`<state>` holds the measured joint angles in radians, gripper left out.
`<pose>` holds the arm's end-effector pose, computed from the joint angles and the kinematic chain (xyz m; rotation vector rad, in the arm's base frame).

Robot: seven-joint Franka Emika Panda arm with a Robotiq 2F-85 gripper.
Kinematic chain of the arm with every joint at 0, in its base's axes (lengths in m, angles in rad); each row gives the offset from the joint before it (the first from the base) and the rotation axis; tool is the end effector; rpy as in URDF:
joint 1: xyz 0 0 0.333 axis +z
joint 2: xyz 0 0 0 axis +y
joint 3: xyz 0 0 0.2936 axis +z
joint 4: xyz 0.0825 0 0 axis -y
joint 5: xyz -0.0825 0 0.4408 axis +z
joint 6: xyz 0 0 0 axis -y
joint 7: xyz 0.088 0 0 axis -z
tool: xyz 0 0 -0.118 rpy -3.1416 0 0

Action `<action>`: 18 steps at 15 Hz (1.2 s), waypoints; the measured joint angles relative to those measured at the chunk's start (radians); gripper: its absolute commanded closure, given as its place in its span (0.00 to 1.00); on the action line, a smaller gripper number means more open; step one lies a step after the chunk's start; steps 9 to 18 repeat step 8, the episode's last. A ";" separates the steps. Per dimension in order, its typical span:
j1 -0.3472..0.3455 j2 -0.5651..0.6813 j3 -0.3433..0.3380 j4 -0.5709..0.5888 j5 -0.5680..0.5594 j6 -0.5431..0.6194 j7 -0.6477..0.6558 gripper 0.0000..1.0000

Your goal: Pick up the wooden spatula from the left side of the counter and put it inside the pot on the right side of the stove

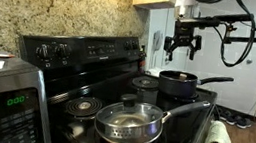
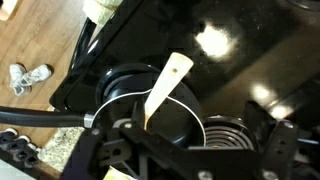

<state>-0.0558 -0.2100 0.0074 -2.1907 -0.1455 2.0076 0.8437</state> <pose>0.5470 -0.0366 0.4224 2.7677 -1.2234 0.1162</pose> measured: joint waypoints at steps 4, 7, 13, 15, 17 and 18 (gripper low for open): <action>0.046 -0.052 0.051 -0.028 -0.008 0.025 -0.088 0.00; 0.074 -0.091 0.077 -0.070 -0.008 0.070 -0.158 0.00; 0.075 -0.099 0.083 -0.079 -0.008 0.077 -0.167 0.00; 0.075 -0.099 0.083 -0.079 -0.008 0.077 -0.167 0.00; 0.075 -0.099 0.083 -0.079 -0.008 0.077 -0.167 0.00; 0.075 -0.099 0.083 -0.079 -0.008 0.077 -0.167 0.00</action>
